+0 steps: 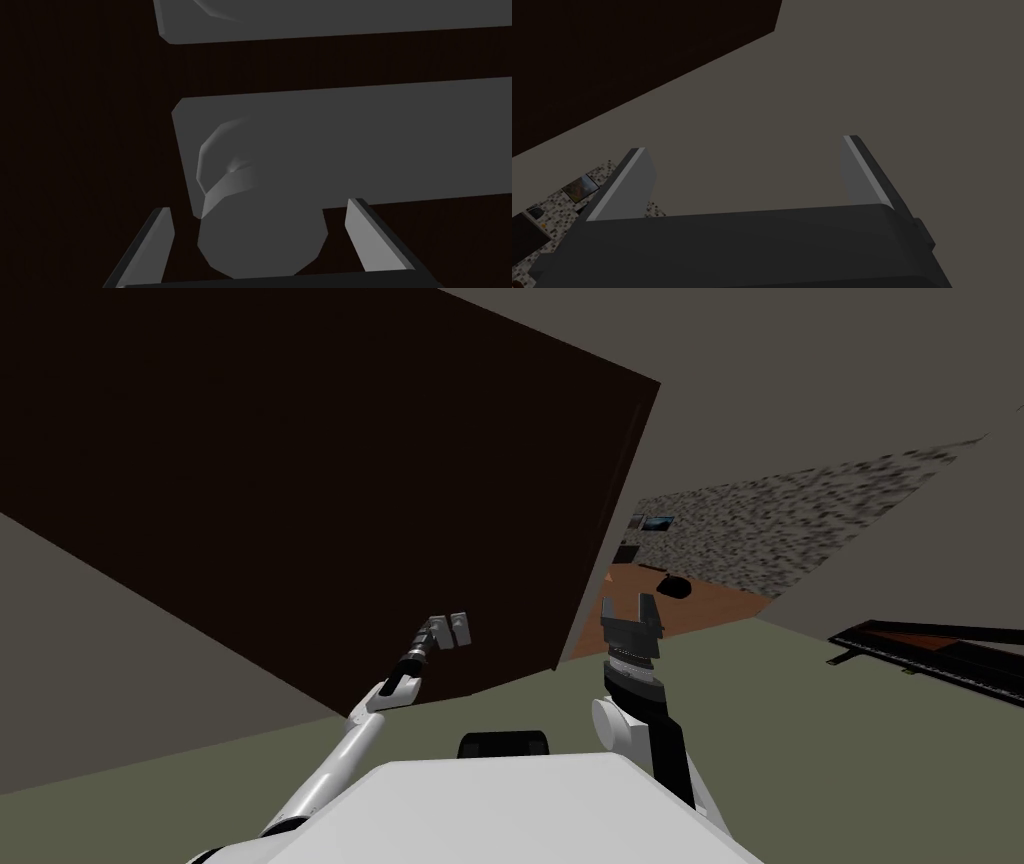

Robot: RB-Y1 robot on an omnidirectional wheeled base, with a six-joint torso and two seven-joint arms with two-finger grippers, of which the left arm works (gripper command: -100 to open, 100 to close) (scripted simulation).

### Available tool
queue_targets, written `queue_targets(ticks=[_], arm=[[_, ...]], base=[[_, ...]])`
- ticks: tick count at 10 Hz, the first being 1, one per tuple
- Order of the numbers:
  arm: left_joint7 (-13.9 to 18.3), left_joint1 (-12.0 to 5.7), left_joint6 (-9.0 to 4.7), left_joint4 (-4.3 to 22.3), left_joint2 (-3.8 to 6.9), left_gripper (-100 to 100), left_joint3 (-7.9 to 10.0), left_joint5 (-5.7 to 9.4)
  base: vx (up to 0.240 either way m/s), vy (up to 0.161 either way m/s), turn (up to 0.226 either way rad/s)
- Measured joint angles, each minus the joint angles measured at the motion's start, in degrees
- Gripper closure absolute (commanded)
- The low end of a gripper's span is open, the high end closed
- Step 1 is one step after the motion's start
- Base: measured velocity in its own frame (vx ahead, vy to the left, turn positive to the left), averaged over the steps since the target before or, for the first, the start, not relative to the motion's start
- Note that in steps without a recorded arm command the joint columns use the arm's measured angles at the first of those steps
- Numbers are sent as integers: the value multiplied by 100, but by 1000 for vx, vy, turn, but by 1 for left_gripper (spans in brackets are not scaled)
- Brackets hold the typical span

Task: Pull the door open

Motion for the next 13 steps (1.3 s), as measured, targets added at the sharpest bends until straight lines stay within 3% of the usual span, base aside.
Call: queue_targets(ticks=[6,8,9,13], arm=[[-3,7,14,2,-19,100,-21,-4],[11,108,53,-26,73,100,39,12],[33,147,57,-17,123,-100,57,22],[122,225,22,-239,81,-100,-160,14]], base=[[-27,24,10],[-190,105,83],[-200,26,-49],[-195,-65,-60]])
